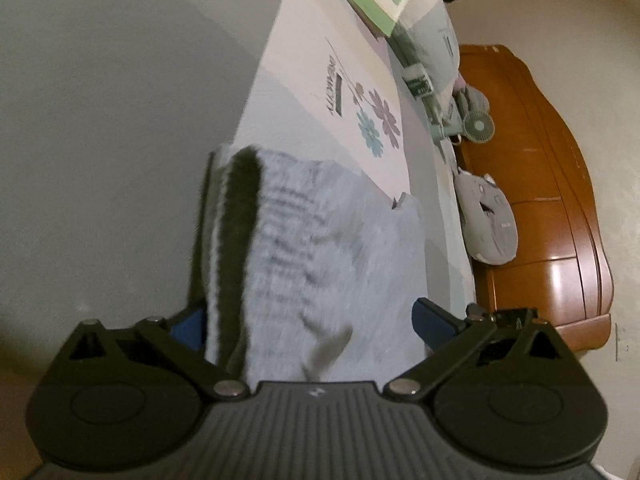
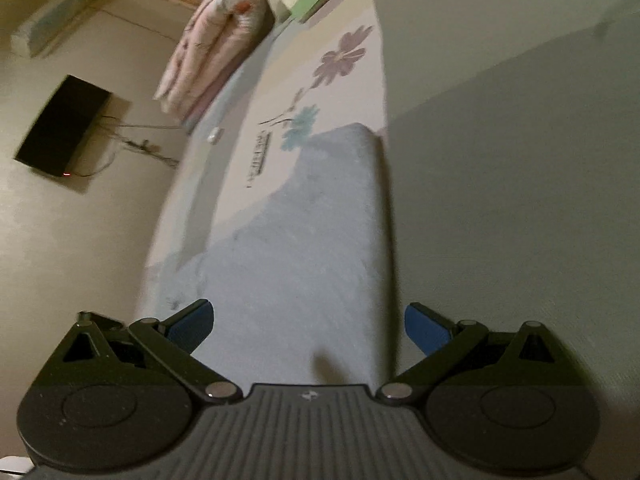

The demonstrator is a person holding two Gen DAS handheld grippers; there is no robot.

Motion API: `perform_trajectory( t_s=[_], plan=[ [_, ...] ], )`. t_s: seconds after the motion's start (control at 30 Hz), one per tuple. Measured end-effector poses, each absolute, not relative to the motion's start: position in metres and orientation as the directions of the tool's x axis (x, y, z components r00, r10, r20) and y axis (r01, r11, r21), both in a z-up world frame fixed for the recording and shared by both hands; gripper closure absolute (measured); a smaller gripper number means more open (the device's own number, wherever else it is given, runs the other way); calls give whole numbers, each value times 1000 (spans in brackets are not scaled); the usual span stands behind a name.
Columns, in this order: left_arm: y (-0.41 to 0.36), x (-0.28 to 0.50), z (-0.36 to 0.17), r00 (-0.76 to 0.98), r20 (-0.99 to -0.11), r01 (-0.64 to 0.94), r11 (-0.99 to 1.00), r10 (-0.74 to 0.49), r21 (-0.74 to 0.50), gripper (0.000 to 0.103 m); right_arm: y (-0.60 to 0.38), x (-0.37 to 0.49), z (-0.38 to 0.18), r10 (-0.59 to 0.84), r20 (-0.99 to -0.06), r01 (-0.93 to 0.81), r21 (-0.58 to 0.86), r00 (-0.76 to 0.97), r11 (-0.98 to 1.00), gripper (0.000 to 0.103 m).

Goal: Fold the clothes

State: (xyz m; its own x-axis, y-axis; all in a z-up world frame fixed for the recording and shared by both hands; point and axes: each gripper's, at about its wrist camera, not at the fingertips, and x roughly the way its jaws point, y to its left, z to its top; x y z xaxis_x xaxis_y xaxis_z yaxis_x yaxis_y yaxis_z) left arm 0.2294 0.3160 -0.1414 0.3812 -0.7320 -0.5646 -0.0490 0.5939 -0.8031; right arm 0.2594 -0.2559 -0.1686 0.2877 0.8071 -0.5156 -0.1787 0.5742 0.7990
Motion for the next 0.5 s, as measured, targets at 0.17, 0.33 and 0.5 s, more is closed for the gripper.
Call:
perform_trajectory(
  t_s=[0.17, 0.33, 0.5],
  plan=[
    [317, 253, -147, 354, -540, -71, 554, -764, -830, 2, -235, 297, -170, 845, -477, -193, 830, 243, 524, 0],
    [315, 242, -147, 329, -532, -49, 548, -781, -835, 2, -229, 303, -170, 852, -478, -201, 832, 214, 518, 0],
    [318, 217, -153, 285, -513, -78, 513, -810, -855, 2, -241, 273, -172, 879, -454, -190, 859, 146, 476, 0]
  ],
)
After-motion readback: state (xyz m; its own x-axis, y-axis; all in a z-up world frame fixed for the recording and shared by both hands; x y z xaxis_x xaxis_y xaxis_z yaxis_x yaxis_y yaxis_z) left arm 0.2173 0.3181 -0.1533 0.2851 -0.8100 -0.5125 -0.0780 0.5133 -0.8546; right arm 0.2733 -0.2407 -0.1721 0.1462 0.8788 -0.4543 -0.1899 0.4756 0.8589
